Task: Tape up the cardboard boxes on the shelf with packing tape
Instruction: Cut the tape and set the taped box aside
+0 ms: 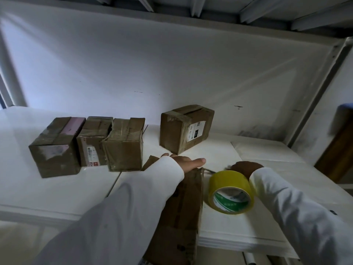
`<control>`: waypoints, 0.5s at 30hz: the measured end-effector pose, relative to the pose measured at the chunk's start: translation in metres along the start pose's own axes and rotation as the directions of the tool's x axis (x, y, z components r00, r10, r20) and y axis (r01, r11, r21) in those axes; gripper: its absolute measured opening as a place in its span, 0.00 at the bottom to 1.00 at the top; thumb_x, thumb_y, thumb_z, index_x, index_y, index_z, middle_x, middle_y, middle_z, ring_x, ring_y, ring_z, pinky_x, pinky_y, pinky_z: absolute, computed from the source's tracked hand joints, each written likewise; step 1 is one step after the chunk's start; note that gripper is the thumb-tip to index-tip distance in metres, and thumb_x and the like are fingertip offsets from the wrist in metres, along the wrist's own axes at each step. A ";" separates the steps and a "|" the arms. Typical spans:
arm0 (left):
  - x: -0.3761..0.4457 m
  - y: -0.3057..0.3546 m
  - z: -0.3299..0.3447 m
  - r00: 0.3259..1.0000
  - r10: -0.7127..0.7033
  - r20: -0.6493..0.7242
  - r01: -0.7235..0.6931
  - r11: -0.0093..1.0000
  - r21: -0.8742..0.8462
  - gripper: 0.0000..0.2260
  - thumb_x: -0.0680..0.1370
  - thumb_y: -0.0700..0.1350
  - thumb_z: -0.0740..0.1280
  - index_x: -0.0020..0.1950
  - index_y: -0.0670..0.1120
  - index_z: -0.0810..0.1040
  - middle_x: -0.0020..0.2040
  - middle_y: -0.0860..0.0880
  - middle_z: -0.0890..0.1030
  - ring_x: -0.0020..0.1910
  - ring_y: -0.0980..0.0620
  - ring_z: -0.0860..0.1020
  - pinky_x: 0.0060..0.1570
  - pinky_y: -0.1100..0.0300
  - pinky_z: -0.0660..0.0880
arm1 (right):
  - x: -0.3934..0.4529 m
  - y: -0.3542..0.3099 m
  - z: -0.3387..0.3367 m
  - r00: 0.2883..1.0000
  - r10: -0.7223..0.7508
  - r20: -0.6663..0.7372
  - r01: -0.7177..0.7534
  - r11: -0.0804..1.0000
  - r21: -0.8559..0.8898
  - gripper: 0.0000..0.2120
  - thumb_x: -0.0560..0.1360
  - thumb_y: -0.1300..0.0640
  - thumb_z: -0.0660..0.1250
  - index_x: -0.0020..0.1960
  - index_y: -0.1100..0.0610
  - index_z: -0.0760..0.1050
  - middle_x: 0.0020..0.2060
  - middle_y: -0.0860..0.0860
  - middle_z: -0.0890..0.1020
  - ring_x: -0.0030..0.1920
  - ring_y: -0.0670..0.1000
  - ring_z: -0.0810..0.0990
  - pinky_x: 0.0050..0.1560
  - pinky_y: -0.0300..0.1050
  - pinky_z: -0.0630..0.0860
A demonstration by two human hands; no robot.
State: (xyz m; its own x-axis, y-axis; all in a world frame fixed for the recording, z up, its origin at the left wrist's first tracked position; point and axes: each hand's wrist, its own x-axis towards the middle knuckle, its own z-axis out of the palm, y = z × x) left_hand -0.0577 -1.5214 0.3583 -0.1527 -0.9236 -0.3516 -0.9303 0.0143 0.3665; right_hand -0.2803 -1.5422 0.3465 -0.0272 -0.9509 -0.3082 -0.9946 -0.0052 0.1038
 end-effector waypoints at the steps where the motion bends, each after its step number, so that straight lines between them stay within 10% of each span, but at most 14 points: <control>1: -0.003 0.000 0.000 1.000 0.023 0.006 -0.023 1.000 0.004 0.36 0.74 0.73 0.46 0.75 0.55 0.62 0.77 0.46 0.57 0.76 0.41 0.48 0.72 0.42 0.47 | -0.001 0.006 0.002 0.999 0.032 -0.016 -0.033 0.997 -0.064 0.18 0.79 0.47 0.59 0.66 0.51 0.71 0.65 0.52 0.74 0.64 0.54 0.74 0.63 0.47 0.69; 8: -0.005 0.015 -0.012 0.986 0.057 0.154 -0.072 0.993 0.093 0.41 0.69 0.73 0.59 0.75 0.50 0.64 0.75 0.46 0.63 0.73 0.44 0.61 0.72 0.46 0.58 | -0.031 0.041 -0.017 0.967 0.145 -0.211 -0.034 0.889 0.456 0.14 0.74 0.48 0.66 0.41 0.59 0.74 0.33 0.52 0.77 0.38 0.54 0.75 0.35 0.41 0.69; 12: -0.007 0.035 -0.011 0.986 0.054 0.157 -0.072 0.991 0.112 0.44 0.67 0.74 0.60 0.74 0.46 0.64 0.73 0.45 0.65 0.71 0.43 0.64 0.70 0.49 0.61 | -0.077 0.033 -0.043 0.989 0.065 -0.132 0.060 0.637 0.768 0.17 0.75 0.41 0.62 0.45 0.55 0.73 0.41 0.50 0.77 0.37 0.48 0.73 0.37 0.40 0.71; 15: 0.005 0.042 0.001 0.983 0.029 0.179 -0.038 0.998 0.046 0.61 0.47 0.81 0.61 0.73 0.47 0.66 0.72 0.46 0.67 0.70 0.42 0.65 0.70 0.46 0.61 | -0.110 0.025 -0.046 0.997 -0.065 0.032 0.007 0.531 0.847 0.26 0.72 0.32 0.56 0.48 0.55 0.70 0.42 0.51 0.76 0.34 0.47 0.72 0.35 0.39 0.69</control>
State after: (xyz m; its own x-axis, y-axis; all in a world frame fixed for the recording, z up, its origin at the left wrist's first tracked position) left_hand -0.0983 -1.5251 0.3712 -0.2373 -0.8392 -0.4892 -0.9382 0.0675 0.3394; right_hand -0.2977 -1.4522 0.4267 0.0339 -0.9381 -0.3447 -0.6133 0.2528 -0.7483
